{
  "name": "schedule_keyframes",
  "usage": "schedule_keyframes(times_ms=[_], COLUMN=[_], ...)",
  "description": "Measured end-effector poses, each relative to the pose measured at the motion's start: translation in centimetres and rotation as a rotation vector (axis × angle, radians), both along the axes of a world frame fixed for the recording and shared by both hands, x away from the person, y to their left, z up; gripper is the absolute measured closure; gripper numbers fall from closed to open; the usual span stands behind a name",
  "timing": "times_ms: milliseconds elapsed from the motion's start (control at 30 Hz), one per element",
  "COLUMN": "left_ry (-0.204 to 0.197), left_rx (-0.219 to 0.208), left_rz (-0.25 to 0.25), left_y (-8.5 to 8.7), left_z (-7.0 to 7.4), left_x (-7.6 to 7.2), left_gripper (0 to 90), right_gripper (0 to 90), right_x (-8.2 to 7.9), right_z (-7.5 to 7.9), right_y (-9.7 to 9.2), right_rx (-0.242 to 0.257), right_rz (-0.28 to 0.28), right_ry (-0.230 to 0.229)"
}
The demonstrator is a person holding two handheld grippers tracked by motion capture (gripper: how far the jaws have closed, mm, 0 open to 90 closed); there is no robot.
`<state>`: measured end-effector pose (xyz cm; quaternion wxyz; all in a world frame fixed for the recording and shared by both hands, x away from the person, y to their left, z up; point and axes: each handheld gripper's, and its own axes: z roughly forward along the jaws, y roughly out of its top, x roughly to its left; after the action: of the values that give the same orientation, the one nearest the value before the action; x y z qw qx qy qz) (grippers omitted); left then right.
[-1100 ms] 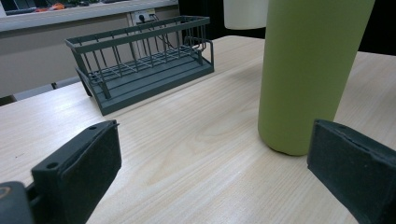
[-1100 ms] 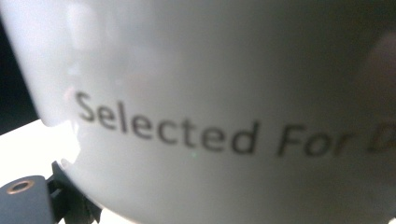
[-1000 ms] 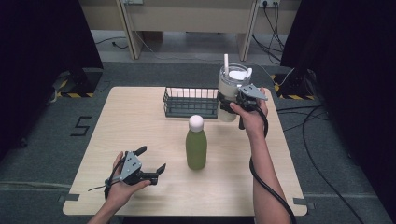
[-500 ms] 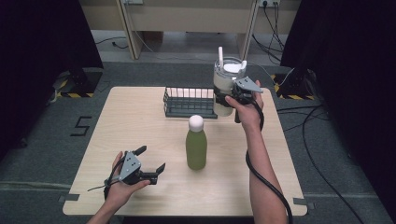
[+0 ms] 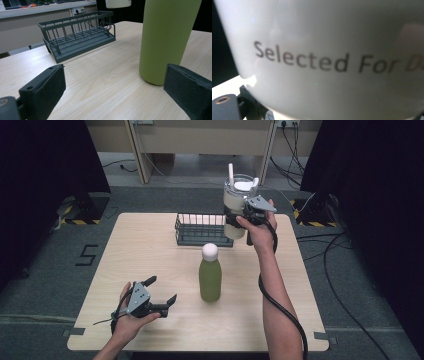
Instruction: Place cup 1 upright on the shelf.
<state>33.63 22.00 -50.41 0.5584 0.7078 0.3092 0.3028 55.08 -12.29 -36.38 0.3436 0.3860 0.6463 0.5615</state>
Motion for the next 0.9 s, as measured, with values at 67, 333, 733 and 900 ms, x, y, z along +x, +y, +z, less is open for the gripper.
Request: schedule_keyframes(times_ms=[67, 333, 733, 900], left_ry=[0.001, 0.002, 0.004, 0.002], left_rx=[-0.002, -0.006, -0.011, -0.012], left_rz=[-0.001, -0.002, 0.004, 0.007], left_y=[0.0, -0.1, 0.0, 0.1], left_z=[0.0, 0.0, 0.0, 0.0], left_x=[0.0, 0.0, 0.0, 0.1], left_gripper=[3.5, 3.8, 4.2, 4.5], right_gripper=[8.6, 8.5, 8.4, 8.3], right_x=[0.3, 1.5, 3.3, 4.0], right_z=[0.1, 0.7, 0.9, 0.8], right_y=[0.2, 0.9, 2.5, 3.3], right_rx=[0.002, -0.001, 0.013, 0.009], right_rz=[0.001, 0.006, 0.019, 0.027], right_ry=[0.002, 0.003, 0.013, 0.017])
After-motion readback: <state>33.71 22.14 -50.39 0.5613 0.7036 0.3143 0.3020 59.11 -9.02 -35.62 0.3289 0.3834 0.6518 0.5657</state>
